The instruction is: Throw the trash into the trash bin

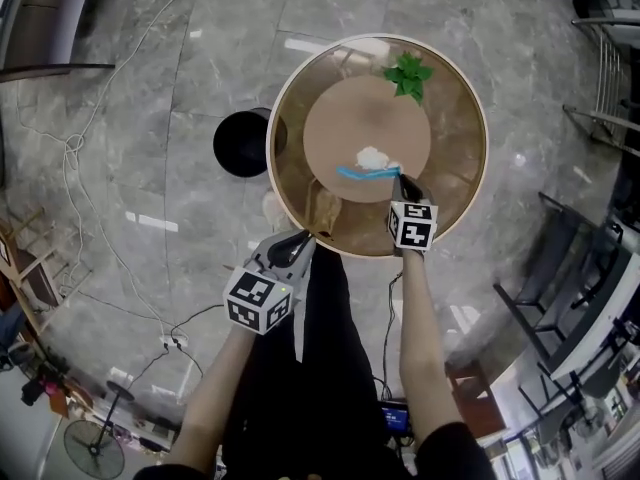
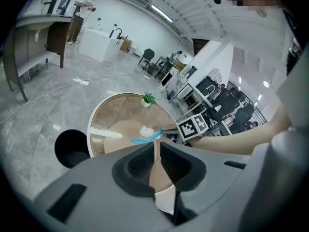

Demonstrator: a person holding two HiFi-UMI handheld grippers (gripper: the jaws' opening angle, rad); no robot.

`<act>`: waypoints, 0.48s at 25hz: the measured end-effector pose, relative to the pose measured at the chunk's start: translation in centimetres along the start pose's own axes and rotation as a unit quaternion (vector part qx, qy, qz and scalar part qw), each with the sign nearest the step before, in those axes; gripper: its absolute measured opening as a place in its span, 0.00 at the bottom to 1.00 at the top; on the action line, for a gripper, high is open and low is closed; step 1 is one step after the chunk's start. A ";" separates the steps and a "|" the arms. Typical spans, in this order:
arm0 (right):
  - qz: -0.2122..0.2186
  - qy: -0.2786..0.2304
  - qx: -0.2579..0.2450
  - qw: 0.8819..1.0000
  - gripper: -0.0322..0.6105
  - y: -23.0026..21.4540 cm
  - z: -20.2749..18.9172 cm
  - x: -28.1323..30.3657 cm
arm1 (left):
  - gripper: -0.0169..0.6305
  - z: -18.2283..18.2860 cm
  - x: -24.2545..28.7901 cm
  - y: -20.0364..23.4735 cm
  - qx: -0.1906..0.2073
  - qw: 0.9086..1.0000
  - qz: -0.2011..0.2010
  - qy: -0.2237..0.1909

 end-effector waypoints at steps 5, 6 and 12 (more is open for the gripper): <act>0.006 -0.050 -0.027 0.998 0.07 3.6 3.7 -2.3 | 0.09 -0.1 -1.6 2.8 -0.037 0.999 0.031 -0.020; 0.011 -0.058 -0.039 0.998 0.07 4.7 4.5 -2.7 | 0.09 -0.2 -2.0 3.4 -0.045 0.998 0.038 -0.024; 0.074 -0.100 -0.110 0.986 0.07 13.4 9.8 -3.6 | 0.09 -0.5 -4.4 6.9 -0.098 0.991 0.074 -0.058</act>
Point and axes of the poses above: the fingertips, and each gripper's own axes: x forward along the fingers, y to its left, z out of its top, the point moved 1 cm from there along -x, backward along the fingers, and after that the axes turned 3 degrees about z, right-handed, at the moved point
